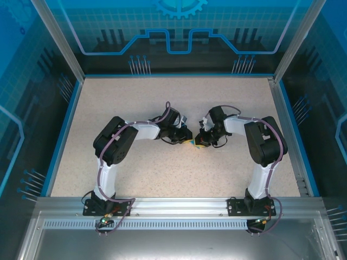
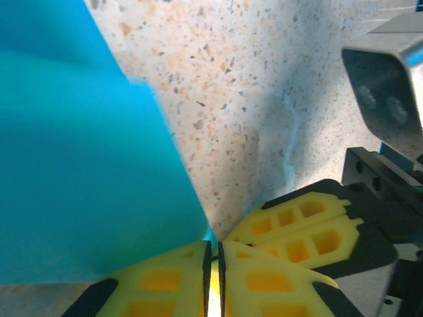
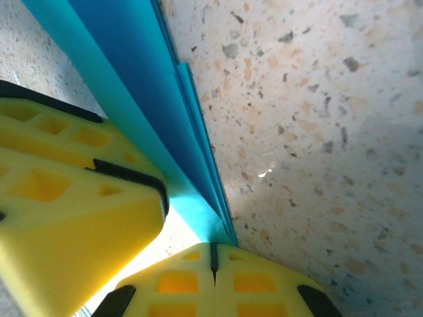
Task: Fold a paper plane with a square sheet of paper (pick it up from the middle)
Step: Fold the wing for the fifth time at the center of the table.
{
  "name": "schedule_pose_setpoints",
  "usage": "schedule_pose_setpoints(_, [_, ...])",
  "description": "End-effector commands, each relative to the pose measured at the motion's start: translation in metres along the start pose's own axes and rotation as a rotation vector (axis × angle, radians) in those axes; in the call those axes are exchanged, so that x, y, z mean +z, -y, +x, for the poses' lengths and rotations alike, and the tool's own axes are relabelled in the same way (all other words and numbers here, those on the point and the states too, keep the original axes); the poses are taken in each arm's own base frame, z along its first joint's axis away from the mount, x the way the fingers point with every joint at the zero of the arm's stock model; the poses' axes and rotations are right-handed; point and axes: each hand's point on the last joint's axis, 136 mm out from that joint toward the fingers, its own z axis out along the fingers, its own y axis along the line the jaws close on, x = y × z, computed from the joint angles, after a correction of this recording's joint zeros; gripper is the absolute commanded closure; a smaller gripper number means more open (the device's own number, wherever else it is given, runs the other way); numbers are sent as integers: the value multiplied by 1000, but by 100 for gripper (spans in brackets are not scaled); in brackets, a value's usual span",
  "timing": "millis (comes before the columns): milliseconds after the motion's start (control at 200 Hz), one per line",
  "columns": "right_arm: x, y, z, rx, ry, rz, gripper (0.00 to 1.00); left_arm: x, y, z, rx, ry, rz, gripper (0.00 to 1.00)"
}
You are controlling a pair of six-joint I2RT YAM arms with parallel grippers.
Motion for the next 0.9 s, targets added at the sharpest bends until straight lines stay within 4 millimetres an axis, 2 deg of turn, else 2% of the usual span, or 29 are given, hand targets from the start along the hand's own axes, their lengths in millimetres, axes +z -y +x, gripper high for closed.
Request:
schedule_pose_setpoints(0, [11, 39, 19, 96, -66, 126, 98, 8, -21, 6, 16, -11, -68, 86])
schedule_pose_setpoints(315, [12, 43, 23, 96, -78, 140, 98, 9, -24, -4, 55, 7, -117, 86])
schedule_pose_setpoints(475, [11, 42, 24, 94, -78, 140, 98, 4, -9, -6, 87, 16, -78, 85])
schedule_pose_setpoints(590, [11, 42, 23, 93, -77, 139, 98, -10, 5, -6, 129, 46, -42, 83])
schedule_pose_setpoints(675, [12, 43, 24, 95, -78, 141, 98, -19, 9, -5, 159, 74, -36, 81])
schedule_pose_setpoints(895, [13, 44, 25, 100, -80, 141, 98, -23, -1, -6, 176, 114, -39, 80])
